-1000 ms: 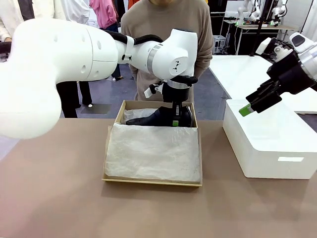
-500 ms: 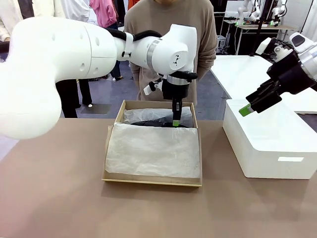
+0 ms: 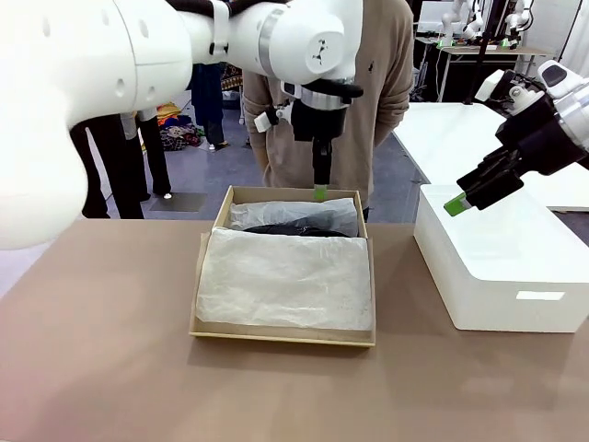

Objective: Pack the shoes into the box.
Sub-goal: Place the other shoe of the Shoes into the Shoes Box, then close the Shoes Box.

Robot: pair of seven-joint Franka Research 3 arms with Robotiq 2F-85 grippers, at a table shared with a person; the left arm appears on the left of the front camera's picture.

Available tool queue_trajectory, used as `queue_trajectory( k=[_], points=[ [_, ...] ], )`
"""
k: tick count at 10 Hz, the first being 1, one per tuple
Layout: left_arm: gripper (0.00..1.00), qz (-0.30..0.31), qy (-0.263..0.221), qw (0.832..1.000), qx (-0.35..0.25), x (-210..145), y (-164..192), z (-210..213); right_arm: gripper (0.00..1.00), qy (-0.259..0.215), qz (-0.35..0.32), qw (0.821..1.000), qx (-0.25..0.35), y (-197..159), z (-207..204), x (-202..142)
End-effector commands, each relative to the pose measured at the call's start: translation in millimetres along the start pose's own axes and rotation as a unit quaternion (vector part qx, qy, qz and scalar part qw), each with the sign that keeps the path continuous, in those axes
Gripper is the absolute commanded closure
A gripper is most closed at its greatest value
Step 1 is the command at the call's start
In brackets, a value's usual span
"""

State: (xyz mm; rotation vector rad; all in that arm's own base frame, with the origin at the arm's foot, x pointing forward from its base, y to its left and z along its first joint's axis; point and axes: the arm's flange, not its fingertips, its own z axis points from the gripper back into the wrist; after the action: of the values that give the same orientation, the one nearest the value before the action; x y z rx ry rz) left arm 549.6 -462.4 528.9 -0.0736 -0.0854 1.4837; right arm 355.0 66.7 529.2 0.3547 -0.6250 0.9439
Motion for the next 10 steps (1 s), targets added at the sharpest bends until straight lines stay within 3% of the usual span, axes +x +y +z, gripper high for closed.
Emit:
queue_trajectory(
  k=[1, 2, 10],
  points=[
    [0.0, -0.002, -0.021, 1.0, 0.002, 13, 6, 10, 0.0, -0.007, 0.001, 1.0, 0.005, -1, -1, 1],
    [0.0, 0.0, 0.0, 1.0, 0.0, 0, 0, 0, 0.0, -0.007, 0.001, 1.0, 0.005, -1, -1, 1],
    [0.0, 0.0, 0.0, 1.0, 0.0, 0, 0, 0, 0.0, -0.007, 0.001, 1.0, 0.005, -1, -1, 1]
  ],
)
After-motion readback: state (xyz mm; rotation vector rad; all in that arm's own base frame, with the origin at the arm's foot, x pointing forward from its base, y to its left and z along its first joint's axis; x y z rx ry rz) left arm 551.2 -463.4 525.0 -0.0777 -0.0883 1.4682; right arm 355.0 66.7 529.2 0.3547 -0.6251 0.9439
